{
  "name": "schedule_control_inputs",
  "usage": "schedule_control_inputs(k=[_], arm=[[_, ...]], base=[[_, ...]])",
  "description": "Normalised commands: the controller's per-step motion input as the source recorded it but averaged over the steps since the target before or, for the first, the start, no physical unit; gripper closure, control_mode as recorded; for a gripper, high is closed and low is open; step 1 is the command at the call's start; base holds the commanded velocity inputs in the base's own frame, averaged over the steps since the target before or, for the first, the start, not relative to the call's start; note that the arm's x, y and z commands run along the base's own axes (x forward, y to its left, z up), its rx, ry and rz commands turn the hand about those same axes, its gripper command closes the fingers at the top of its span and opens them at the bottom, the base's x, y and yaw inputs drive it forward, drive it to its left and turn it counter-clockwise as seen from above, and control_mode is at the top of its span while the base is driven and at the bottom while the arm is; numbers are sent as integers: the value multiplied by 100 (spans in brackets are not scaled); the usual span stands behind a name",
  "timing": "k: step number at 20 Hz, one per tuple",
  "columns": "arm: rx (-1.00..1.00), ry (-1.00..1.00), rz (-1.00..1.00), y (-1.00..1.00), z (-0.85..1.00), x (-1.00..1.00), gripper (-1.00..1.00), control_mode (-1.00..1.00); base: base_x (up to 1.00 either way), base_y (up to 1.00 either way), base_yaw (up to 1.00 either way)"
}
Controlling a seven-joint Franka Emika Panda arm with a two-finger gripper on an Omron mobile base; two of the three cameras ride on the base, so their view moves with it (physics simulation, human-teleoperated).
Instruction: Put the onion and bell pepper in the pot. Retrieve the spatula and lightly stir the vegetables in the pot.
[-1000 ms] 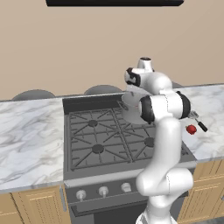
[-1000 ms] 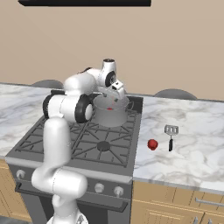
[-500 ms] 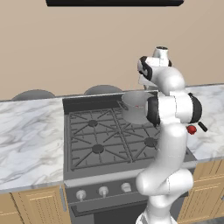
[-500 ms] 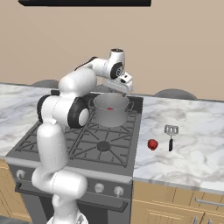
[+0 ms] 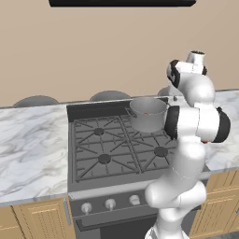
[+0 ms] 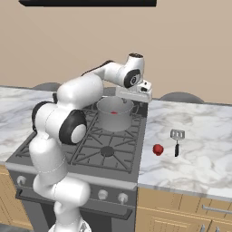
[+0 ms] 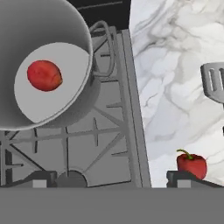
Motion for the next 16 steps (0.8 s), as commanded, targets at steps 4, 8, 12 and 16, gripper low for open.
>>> schedule_control_inputs(k=[4,8,12,16], arm=[[0,0,36,-50,-23,-80,-100,-100],[-4,0,32,-24,-44,-55,-100,-100],[-3,2,29,-27,-45,-37,-100,-100],[0,4,26,-33,-34,-19,-100,-100]], base=[[0,0,0],[0,0,0],[0,0,0],[0,0,0]])
